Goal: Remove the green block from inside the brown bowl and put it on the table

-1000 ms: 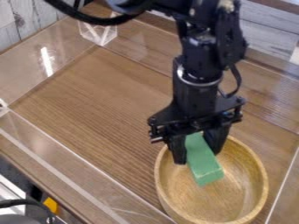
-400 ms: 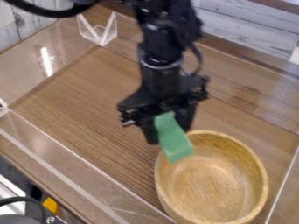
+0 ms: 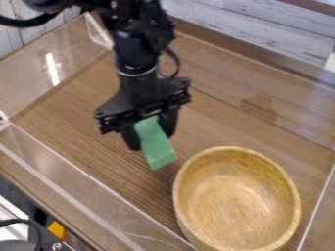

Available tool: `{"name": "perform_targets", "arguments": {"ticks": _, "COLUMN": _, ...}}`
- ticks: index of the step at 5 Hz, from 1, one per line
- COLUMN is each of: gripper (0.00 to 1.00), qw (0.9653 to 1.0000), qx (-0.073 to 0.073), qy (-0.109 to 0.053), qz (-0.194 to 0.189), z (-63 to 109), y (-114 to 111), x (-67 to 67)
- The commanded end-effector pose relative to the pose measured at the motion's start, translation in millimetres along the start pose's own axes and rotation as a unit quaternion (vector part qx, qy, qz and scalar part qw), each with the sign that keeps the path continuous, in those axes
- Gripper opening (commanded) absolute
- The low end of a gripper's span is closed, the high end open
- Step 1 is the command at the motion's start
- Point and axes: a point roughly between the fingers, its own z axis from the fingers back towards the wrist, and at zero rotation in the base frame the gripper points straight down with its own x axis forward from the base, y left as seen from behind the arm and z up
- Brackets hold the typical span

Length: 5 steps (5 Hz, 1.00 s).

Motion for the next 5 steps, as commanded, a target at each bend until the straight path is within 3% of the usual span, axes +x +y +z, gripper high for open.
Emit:
{"name": "perform_targets", "arguments": {"ticks": 1, "gripper": 0.00, "qw": 0.9994, "qx": -0.007, "qy": -0.032, "qz": 0.008, "z": -7.3, "y": 5, "x": 21.1}}
{"name": "perform_targets", "arguments": {"ticks": 2, "gripper": 0.00, "qw": 0.9987, "qx": -0.007, "qy": -0.049, "qz": 0.013, "z": -16.6, "y": 5, "x": 31.6}}
{"name": "perform_targets", "arguments": {"ticks": 5, "gripper": 0.00, "qw": 0.9972, "qx": 0.005, "qy": -0.072, "qz": 0.018, "z": -30.4, "y": -3, "x": 37.9}}
